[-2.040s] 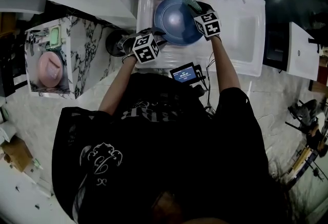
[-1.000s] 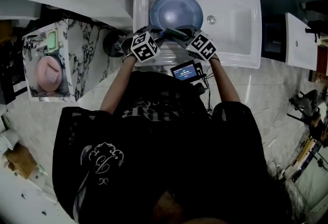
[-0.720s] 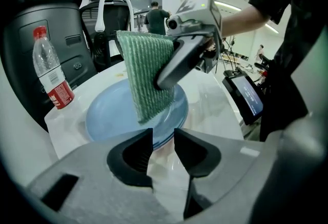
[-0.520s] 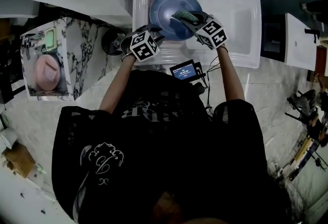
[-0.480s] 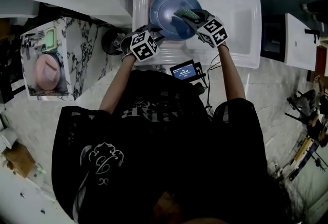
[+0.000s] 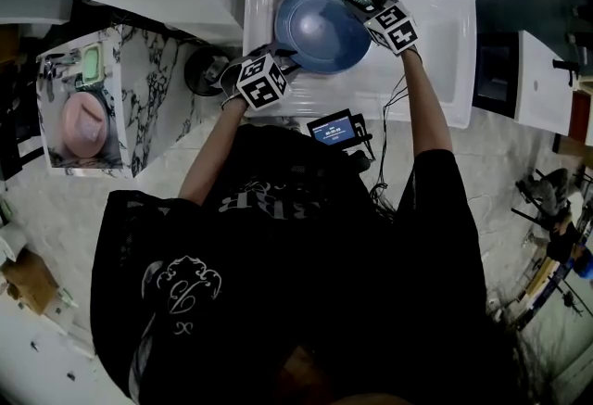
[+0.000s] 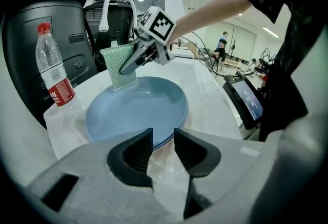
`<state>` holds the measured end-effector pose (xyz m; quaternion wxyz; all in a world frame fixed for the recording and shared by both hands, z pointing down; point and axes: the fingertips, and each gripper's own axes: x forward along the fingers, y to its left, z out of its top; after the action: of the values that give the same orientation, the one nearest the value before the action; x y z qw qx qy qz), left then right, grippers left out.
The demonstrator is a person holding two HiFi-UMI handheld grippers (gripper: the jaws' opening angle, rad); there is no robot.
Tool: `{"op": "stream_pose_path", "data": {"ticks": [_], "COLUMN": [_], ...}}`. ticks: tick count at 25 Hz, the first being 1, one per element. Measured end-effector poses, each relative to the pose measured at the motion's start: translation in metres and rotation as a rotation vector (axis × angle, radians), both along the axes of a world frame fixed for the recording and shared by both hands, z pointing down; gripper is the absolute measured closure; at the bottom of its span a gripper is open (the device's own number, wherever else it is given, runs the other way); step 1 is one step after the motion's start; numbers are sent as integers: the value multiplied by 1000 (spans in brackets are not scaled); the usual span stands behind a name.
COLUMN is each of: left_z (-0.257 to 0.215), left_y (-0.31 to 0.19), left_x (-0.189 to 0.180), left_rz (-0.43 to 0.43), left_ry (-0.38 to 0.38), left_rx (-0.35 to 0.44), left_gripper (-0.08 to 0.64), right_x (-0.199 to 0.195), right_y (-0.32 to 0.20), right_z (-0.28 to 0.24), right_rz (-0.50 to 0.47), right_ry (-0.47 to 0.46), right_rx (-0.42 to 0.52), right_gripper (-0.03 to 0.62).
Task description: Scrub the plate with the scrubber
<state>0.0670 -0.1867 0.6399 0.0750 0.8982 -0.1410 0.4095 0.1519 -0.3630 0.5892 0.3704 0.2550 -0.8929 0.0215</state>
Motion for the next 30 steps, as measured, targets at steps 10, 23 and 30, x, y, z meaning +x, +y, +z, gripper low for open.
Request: {"op": "stream_pose_path", "data": {"ticks": [10, 23, 30], "left_z": [-1, -1, -1], "left_y": [-1, -1, 0], "left_x": [-1, -1, -1], "left_rz": [-12, -15, -27], "left_ry": [20, 20, 18], "left_rx": [-14, -14, -15], "left_gripper": [430, 430, 430], "right_x": [14, 19, -17], "right_y": [3, 89, 127], "right_z": [23, 22, 20], "right_rz": [91, 168, 174], "right_ry": [15, -80, -129], "right_rx": [-57, -196, -265], "right_gripper": [502, 503, 503]}}
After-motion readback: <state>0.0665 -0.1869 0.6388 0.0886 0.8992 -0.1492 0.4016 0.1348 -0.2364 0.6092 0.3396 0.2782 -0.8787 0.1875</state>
